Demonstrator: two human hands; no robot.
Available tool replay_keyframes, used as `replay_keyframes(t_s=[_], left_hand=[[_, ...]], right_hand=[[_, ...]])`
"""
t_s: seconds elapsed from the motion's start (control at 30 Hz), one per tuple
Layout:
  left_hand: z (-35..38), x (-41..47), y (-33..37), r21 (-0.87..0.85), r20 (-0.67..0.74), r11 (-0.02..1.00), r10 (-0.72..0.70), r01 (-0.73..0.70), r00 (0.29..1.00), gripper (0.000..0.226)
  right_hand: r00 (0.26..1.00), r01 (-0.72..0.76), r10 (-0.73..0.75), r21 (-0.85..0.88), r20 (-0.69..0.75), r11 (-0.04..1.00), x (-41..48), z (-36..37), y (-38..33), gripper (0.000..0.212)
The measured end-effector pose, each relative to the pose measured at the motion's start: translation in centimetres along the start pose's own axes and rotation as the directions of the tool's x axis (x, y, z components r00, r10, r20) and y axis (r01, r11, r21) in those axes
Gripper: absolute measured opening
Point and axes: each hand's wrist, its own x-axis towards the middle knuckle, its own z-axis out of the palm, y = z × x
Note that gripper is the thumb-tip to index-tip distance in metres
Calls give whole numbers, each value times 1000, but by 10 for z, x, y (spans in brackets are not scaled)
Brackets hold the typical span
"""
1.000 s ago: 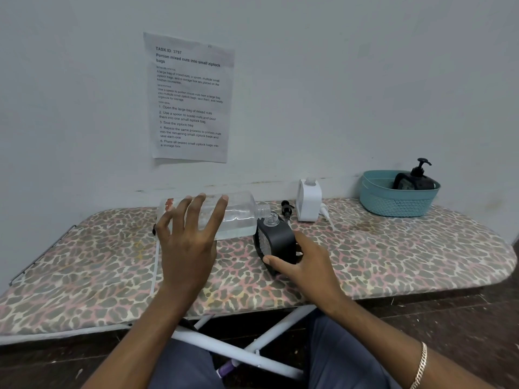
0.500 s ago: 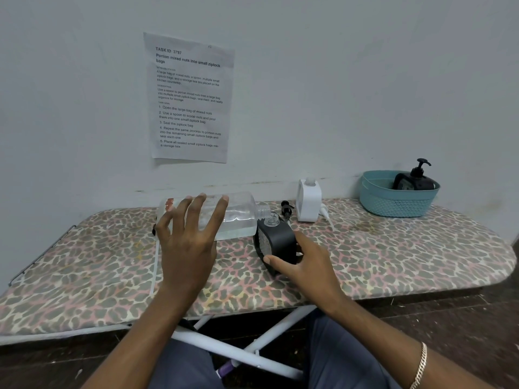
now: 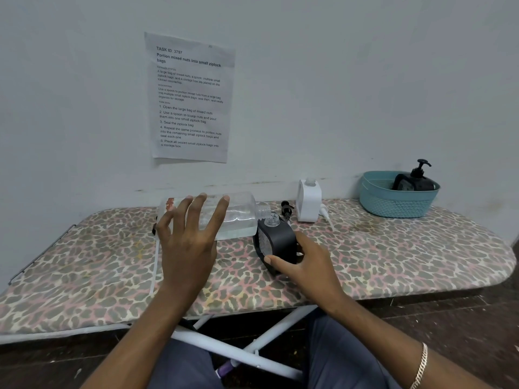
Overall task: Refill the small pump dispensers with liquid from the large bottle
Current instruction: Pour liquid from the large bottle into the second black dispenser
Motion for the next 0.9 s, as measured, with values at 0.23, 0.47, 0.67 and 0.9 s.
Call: replay_keyframes(t_s=[0.23,0.47,0.67,0.9], left_hand=[[0,0,0,-7,11,1000,-3,3,1000,93],[-1,1,1,-6,13,1000,-1,1,1000,93],[-1,1,1,-5,23,1000,-2,2,1000,92],[-2,2,1,-12,22,1000,-1,1,1000,93]], right_hand=[[1000,2,-2,-4,15,1000,2,-2,1,52],[1000,-4,5,-10,30,1000,4,-3,3,50],[999,-10,11,-20,33,1000,5,-4,4,51],[999,-14,15,-19,32,1000,5,-4,5,52]])
